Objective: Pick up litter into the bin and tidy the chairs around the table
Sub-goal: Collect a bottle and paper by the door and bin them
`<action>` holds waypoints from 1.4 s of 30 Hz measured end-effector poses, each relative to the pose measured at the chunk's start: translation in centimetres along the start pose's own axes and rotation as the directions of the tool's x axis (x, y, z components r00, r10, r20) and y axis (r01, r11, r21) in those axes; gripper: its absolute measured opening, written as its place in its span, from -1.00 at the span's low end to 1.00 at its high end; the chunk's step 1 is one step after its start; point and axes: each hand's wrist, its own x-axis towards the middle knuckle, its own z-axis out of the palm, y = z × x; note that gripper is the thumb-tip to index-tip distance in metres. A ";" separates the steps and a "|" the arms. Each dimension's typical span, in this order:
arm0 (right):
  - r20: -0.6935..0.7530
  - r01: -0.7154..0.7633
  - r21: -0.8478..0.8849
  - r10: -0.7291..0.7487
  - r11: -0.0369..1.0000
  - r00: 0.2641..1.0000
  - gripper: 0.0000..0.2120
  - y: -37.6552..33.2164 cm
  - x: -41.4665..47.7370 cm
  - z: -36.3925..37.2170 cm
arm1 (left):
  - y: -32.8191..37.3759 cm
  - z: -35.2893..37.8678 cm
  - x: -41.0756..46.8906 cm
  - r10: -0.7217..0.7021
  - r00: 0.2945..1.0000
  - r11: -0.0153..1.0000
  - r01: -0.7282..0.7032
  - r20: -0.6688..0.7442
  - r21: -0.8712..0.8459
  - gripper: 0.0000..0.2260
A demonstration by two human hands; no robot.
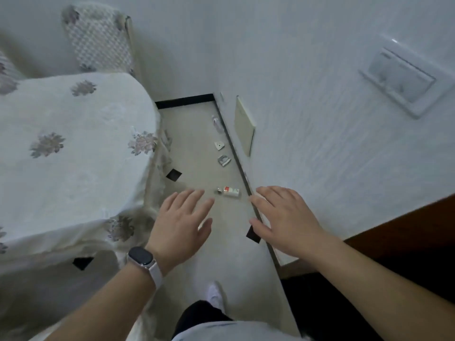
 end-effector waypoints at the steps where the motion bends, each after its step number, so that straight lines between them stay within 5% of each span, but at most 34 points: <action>1: 0.006 -0.002 -0.018 0.002 1.000 1.000 -0.54 -0.1 1.7 0.0 | -1.5 0.2 1.3 0.016 1.000 1.000 -0.016 -0.002 -0.004 -0.64; 10: 0.042 -0.034 -0.090 0.038 0.995 0.998 -0.55 0.8 11.7 0.7 | -9.8 1.8 9.5 0.018 1.000 0.999 -0.018 -0.006 -0.045 -0.62; 26: 0.029 0.033 0.103 -0.036 0.994 0.999 -0.61 10.6 31.1 10.8 | -20.6 8.6 26.0 -0.093 0.979 0.996 0.090 0.183 0.025 -0.59; 42: 0.206 -0.149 0.170 0.112 0.974 0.972 -0.61 22.8 45.0 20.9 | -27.3 24.7 47.1 -0.065 0.968 0.994 0.085 0.244 -0.073 -0.61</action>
